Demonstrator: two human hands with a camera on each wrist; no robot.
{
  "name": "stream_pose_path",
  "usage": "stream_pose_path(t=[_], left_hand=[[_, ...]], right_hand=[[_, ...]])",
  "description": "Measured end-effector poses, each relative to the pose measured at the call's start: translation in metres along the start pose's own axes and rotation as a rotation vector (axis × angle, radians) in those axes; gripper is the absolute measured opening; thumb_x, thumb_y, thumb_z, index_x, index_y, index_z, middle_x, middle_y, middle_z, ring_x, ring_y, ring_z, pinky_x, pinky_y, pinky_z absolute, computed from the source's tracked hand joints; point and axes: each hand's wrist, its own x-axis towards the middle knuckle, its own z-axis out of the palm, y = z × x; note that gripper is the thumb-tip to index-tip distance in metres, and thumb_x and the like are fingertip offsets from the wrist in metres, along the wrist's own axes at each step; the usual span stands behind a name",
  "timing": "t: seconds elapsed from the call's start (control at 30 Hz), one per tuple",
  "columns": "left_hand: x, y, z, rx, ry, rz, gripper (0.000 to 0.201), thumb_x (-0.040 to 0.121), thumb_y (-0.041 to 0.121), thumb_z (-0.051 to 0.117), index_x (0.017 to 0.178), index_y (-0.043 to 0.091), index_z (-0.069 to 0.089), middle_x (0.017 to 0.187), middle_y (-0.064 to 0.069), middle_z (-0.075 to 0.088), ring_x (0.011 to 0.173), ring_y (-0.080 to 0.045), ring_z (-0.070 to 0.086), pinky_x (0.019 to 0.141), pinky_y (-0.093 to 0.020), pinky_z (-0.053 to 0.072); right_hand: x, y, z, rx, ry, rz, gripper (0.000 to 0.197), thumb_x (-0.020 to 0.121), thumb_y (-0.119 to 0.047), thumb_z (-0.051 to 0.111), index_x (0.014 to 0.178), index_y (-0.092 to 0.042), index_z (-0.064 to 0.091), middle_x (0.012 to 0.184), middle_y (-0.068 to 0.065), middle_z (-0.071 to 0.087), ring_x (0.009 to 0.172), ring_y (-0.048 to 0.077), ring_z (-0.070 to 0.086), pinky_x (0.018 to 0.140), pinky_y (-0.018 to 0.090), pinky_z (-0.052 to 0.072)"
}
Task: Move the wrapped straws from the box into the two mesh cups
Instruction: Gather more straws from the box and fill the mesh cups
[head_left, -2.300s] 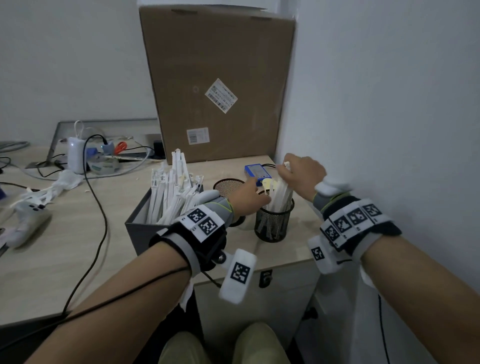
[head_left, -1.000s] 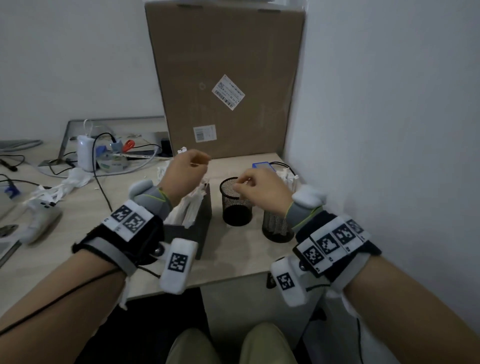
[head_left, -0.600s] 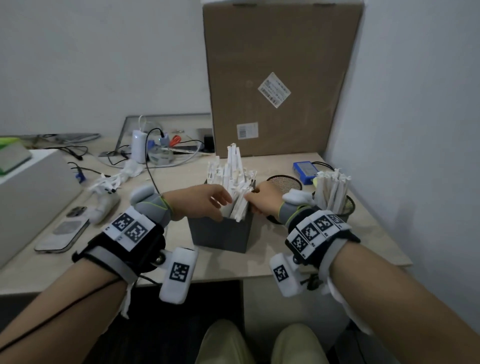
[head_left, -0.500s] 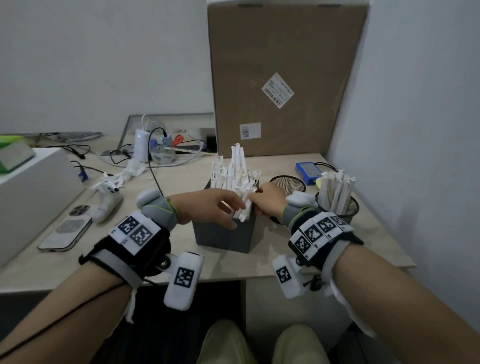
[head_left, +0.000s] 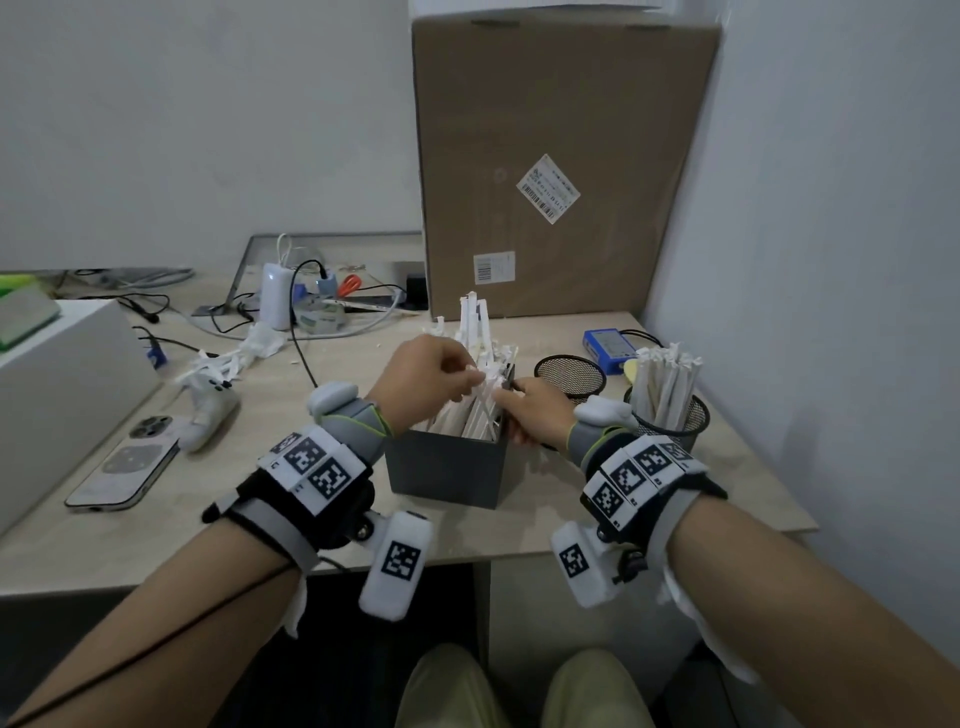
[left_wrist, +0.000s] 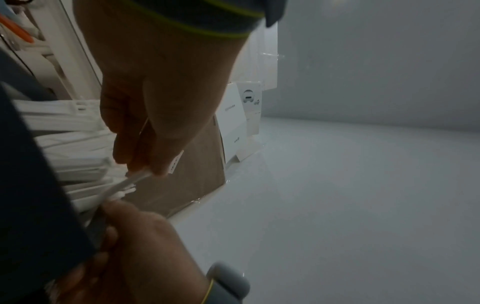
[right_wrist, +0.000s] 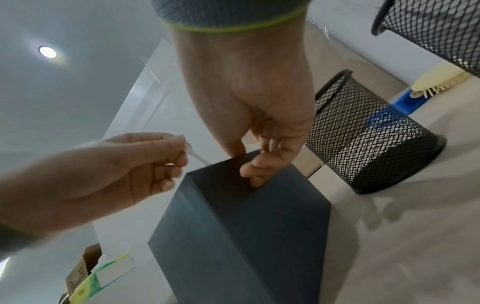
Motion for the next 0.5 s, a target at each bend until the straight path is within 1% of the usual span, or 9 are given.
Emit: stream_pose_path(t=[0.07,0.13,0.17,0.23,0.27,0.33,0.4,0.43,0.5], left_hand=[[0.012,0.002,-0.005,-0.005,0.028,-0.076,0.017,0.087,0.023,0.064,0.080,0.008,0.066,0.064,-0.002,0.067,0.055,-0.008,0.062,0.060,-0.018,0.051],[0.022,0.005,-0.007,-0.013,-0.009,-0.131,0.018,0.088,0.020,0.063,0.075,0.008,0.063,0.064,-0.003,0.067,0.055,-0.010,0.063,0.061,-0.020,0.052],[0.026,0.006,-0.005,-0.035,-0.035,-0.150,0.018,0.088,0.019,0.063,0.073,0.008,0.063,0.065,-0.004,0.068,0.055,-0.011,0.064,0.058,-0.019,0.052],[0.031,0.011,0.002,-0.070,-0.086,-0.164,0.018,0.087,0.018,0.064,0.078,0.002,0.065,0.070,-0.010,0.071,0.055,-0.011,0.066,0.051,-0.015,0.051],[0.031,0.011,0.008,-0.066,-0.109,-0.162,0.018,0.087,0.017,0.065,0.081,0.000,0.065,0.074,-0.013,0.072,0.056,-0.012,0.067,0.051,-0.016,0.052],[0.029,0.012,0.019,-0.048,-0.138,-0.157,0.020,0.084,0.017,0.068,0.082,-0.003,0.066,0.078,-0.018,0.073,0.063,-0.020,0.071,0.063,-0.026,0.059],[0.027,0.011,0.027,-0.066,-0.150,-0.177,0.021,0.082,0.015,0.069,0.083,-0.006,0.066,0.080,-0.021,0.073,0.073,-0.030,0.073,0.074,-0.040,0.060],[0.027,0.011,0.029,-0.080,-0.148,-0.188,0.021,0.082,0.015,0.070,0.084,-0.006,0.066,0.081,-0.022,0.073,0.075,-0.031,0.073,0.076,-0.042,0.060],[0.026,0.009,0.029,-0.092,-0.137,-0.198,0.021,0.082,0.016,0.070,0.079,-0.004,0.066,0.080,-0.021,0.073,0.076,-0.031,0.073,0.077,-0.043,0.059]], right_hand=[[0.002,0.001,0.001,-0.012,0.005,0.007,0.027,0.097,-0.030,0.045,0.097,-0.005,0.057,0.057,0.006,0.059,0.026,0.002,0.050,0.030,0.011,0.032],[0.003,0.002,0.002,-0.027,0.010,0.017,0.032,0.096,-0.032,0.046,0.101,-0.003,0.058,0.058,0.006,0.060,0.032,0.007,0.053,0.032,0.013,0.035],[0.004,0.002,0.002,-0.036,0.012,0.017,0.034,0.096,-0.033,0.045,0.102,-0.002,0.058,0.058,0.005,0.060,0.035,0.009,0.055,0.033,0.015,0.036],[0.003,0.003,0.001,-0.062,0.017,0.001,0.038,0.097,-0.036,0.044,0.103,-0.002,0.059,0.057,0.004,0.060,0.035,0.008,0.054,0.033,0.015,0.037],[0.003,0.004,0.001,-0.069,0.016,-0.013,0.040,0.097,-0.038,0.042,0.104,-0.002,0.060,0.057,0.003,0.060,0.036,0.007,0.054,0.032,0.014,0.037],[0.002,0.005,0.000,-0.070,0.018,-0.028,0.042,0.098,-0.038,0.042,0.106,-0.001,0.059,0.057,0.004,0.060,0.041,0.011,0.055,0.032,0.015,0.036],[0.003,0.007,-0.001,-0.065,0.025,-0.025,0.040,0.098,-0.035,0.041,0.106,0.000,0.058,0.057,0.003,0.059,0.043,0.013,0.055,0.032,0.015,0.036],[0.003,0.008,-0.001,-0.066,0.028,-0.024,0.039,0.098,-0.034,0.041,0.106,0.000,0.058,0.057,0.002,0.059,0.043,0.013,0.055,0.032,0.014,0.035],[0.003,0.009,0.000,-0.070,0.031,-0.026,0.039,0.098,-0.034,0.040,0.106,0.000,0.057,0.058,0.003,0.060,0.045,0.014,0.056,0.035,0.016,0.037]])
